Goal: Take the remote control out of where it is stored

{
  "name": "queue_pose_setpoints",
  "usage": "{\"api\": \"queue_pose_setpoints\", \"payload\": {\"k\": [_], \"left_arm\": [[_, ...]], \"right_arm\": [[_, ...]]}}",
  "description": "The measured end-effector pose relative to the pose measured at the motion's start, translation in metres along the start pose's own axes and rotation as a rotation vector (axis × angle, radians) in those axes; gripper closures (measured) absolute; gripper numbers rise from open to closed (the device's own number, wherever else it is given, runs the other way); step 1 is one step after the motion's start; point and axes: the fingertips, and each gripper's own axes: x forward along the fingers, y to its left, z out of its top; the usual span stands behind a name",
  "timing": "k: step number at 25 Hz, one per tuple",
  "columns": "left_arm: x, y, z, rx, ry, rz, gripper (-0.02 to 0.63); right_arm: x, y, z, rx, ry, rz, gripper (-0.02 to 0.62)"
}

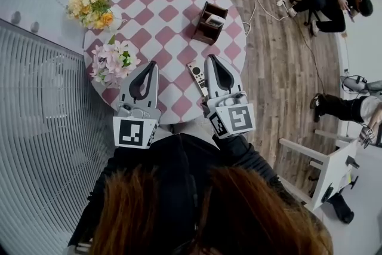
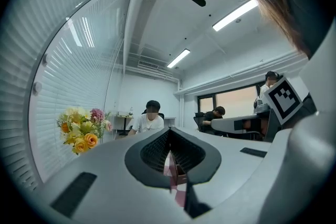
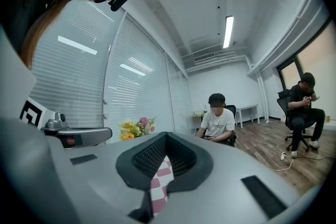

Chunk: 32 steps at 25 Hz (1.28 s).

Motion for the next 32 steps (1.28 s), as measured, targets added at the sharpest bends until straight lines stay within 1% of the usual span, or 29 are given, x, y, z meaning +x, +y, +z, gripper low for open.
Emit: {"api": "queue_pose_setpoints", "payload": {"k": [4,11,15,20,28,32], "left_arm": [[0.002,0.0,-0.002,0.0,0.007,-0.008,0.597],[0.003,0.001,-0.003,0.005,0.007,-0.014,0.597],[0.003,0.0,-0.001,0.0,0.012,-0.021,0.597],[-0.001,0.004,0.005,0.012,0.002,-0.014,0.597],[-0.006,0.012,0.005,0.014,0.019,0.02,0.597],[-0.005,0.018,0.008,0.021,0.011,0.033,0.597]], "right_arm": [[0.002,-0.006,-0.004,0.007,0.013,-0.018,0.581],[0.014,-0.031,-0.026,0.044,0.051,-0.101,0.581],[0.031,-0.054,-0.041,0.062,0.075,-0.151,0.58],[0.053,-0.091,-0.056,0.054,0.096,-0.229,0.58],[0.084,-0.127,-0.103,0.059,0.18,-0.319,0.578],[0.098,-0.139,-0.122,0.043,0.215,-0.356,0.578]]}}
